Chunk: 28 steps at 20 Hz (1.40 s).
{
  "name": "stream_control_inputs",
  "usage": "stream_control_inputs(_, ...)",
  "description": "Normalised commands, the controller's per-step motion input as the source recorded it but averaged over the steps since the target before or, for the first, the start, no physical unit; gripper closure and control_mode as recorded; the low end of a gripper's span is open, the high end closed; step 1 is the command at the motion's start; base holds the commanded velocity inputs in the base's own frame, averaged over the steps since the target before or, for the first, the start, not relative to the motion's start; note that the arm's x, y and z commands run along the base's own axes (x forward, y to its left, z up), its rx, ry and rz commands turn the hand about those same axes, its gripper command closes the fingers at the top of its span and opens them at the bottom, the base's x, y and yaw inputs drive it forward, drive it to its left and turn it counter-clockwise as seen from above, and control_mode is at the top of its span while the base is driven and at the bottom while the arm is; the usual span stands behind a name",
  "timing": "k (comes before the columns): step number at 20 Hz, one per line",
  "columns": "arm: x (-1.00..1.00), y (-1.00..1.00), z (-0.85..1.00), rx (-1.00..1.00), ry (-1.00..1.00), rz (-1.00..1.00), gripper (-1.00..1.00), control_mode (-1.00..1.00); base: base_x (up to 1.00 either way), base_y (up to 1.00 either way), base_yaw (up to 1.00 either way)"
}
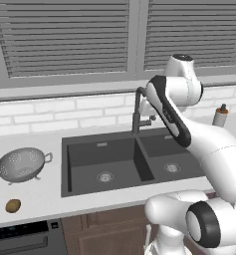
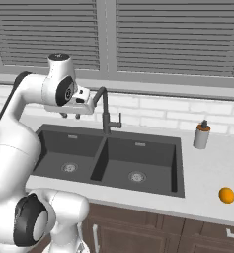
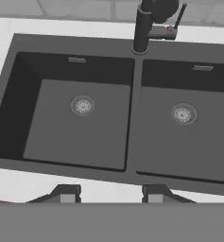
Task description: Put the colander in the sink, put the kiwi, orange in the colander, and turn on the sink faucet and pour water over the colander.
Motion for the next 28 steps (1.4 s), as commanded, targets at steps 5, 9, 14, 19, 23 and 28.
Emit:
stream_control_inputs(5,-0.17,0.13,0.00,0.00,-0.05,-0.03,-1.00,-1.00,0.00,0.00,0.00)
stream_control_inputs(9,-0.27,0.42,0.00,0.00,-0.04,-0.01,-1.00,-1.00,0.00,0.00,0.00)
stream_control_inputs(14,-0.28,0.51,-0.03,0.03,0.00,-0.07,-1.00,-1.00,0.00,0.00,0.00)
stream_control_inputs(19,-0.17,0.68,-0.15,0.06,0.00,-0.13,-1.00,-1.00,0.00,0.00,0.00)
stream_control_inputs(23,-0.05,0.71,-0.22,0.05,0.00,-0.12,-1.00,-1.00,0.00,0.00,0.00)
stream_control_inputs(28,0.00,0.68,-0.38,0.01,0.00,-0.06,-1.00,-1.00,0.00,0.00,0.00)
